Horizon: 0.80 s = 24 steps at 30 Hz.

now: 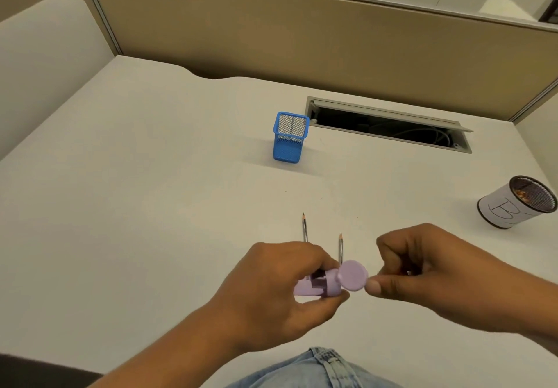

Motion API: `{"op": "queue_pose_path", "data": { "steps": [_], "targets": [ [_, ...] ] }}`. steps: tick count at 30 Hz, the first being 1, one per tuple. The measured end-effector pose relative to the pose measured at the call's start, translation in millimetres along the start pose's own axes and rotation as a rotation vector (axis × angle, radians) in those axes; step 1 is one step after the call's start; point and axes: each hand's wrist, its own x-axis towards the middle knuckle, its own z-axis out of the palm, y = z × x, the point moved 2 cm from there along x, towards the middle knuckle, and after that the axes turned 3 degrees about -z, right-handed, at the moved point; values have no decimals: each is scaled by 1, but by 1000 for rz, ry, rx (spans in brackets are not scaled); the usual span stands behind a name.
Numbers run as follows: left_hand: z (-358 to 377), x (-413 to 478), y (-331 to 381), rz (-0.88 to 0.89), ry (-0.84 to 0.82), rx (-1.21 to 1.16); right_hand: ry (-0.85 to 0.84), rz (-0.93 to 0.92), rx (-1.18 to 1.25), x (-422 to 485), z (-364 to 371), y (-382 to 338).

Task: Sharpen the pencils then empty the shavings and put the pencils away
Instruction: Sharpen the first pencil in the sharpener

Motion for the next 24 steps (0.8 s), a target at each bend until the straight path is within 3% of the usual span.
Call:
{"op": "queue_pose_path", "data": {
  "steps": [3, 8, 11, 13, 15, 17, 22, 24],
  "targets": [
    [-6, 2, 0, -102, 17, -128, 135, -198, -278, -4, -6, -5],
    [-13, 2, 1, -302, -64, -409, 277, -764, -831, -9, -11, -8],
    [-12, 2, 4, -360, -110, -540, 439, -940, -975, -11, -13, -13],
    [-11, 1, 6, -369, -114, -563, 462, -971, -1007, -13, -12, -15],
    [-10, 1, 5, -324, -71, -495, 361, -912, -947, -12, -10, -12],
    [-9, 1, 4, -218, -6, -326, 247, -724, -756, -10, -6, -10],
    [-6, 0, 2, 24, -39, 5, -98, 38, 180, 3, 1, 1],
    [-7, 2, 2, 21, -51, -16, -164, 98, 180, 2, 0, 0]
  ]
}}
